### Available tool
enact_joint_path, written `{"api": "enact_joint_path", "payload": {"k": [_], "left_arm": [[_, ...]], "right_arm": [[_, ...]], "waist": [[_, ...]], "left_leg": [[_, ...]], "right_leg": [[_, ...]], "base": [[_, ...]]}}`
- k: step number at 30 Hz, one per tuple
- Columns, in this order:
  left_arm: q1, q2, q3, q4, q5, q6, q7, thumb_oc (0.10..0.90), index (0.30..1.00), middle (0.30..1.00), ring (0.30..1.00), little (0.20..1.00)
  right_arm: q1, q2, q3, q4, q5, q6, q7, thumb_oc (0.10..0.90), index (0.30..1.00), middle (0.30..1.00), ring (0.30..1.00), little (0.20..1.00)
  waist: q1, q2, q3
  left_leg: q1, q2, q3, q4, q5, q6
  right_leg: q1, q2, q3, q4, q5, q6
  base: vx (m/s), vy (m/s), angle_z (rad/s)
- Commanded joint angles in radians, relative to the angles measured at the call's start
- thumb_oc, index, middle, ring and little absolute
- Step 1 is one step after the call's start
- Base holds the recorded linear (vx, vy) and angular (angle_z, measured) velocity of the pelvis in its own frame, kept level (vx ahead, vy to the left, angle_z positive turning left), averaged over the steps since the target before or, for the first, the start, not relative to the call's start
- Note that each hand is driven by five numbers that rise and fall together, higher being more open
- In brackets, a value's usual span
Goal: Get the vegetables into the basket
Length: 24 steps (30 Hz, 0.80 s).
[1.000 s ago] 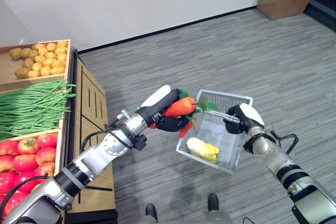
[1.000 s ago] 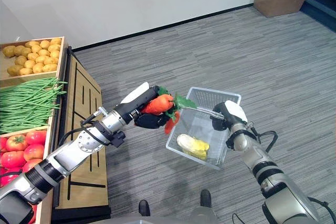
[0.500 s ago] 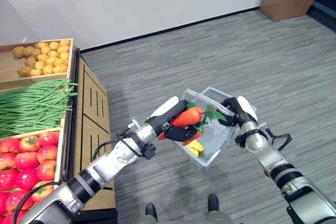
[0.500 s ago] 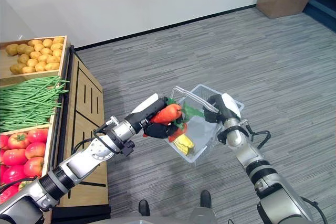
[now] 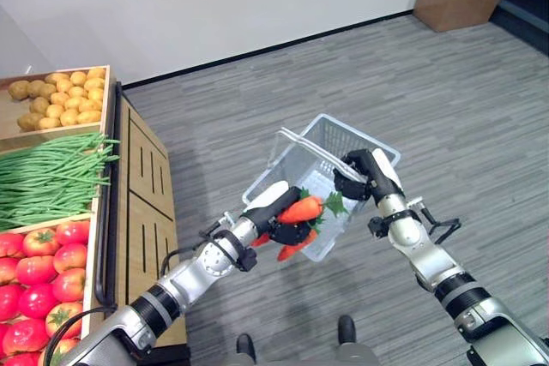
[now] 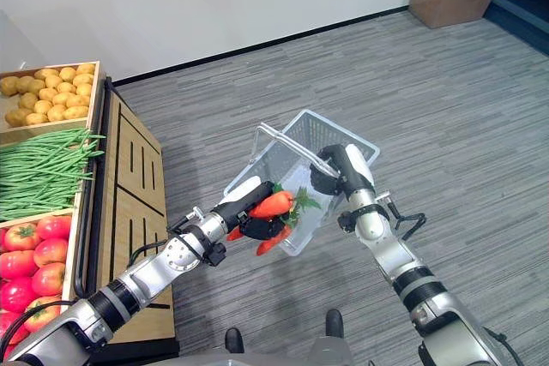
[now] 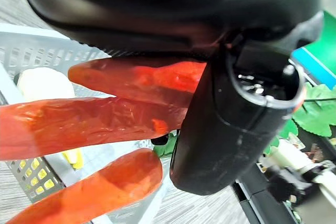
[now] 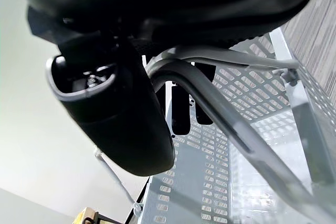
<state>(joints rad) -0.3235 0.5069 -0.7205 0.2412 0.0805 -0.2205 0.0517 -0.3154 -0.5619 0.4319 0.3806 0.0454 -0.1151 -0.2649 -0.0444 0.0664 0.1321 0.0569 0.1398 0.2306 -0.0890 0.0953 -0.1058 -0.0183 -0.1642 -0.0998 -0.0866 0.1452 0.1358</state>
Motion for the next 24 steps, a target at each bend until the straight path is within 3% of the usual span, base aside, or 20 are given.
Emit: {"api": "enact_joint_path", "payload": {"k": [1, 24], "left_arm": [[-0.080, -0.005, 0.055, 0.024, 0.041, -0.060, 0.075, 0.400, 0.300, 0.300, 0.300, 0.300], [-0.103, -0.086, 0.049, 0.248, 0.226, 0.001, 0.171, 0.400, 0.300, 0.300, 0.300, 0.300]], "right_arm": [[-0.105, 0.041, -0.083, -0.190, 0.089, -0.191, 0.002, 0.400, 0.300, 0.300, 0.300, 0.300], [-0.114, 0.083, 0.077, -0.389, 0.149, -0.213, 0.099, 0.400, 0.300, 0.300, 0.300, 0.300]], "waist": [[-0.004, -0.071, -0.070], [-0.018, -0.072, -0.069]], "left_leg": [[0.032, -0.007, 0.027, 0.002, -0.061, -0.002], [0.026, -0.003, 0.041, 0.002, -0.055, -0.006]], "right_leg": [[0.053, 0.005, -0.023, -0.001, -0.072, 0.034], [0.045, 0.005, -0.017, -0.001, -0.065, 0.033]], "base": [[0.00, 0.000, 0.00], [0.00, 0.000, -0.01]]}}
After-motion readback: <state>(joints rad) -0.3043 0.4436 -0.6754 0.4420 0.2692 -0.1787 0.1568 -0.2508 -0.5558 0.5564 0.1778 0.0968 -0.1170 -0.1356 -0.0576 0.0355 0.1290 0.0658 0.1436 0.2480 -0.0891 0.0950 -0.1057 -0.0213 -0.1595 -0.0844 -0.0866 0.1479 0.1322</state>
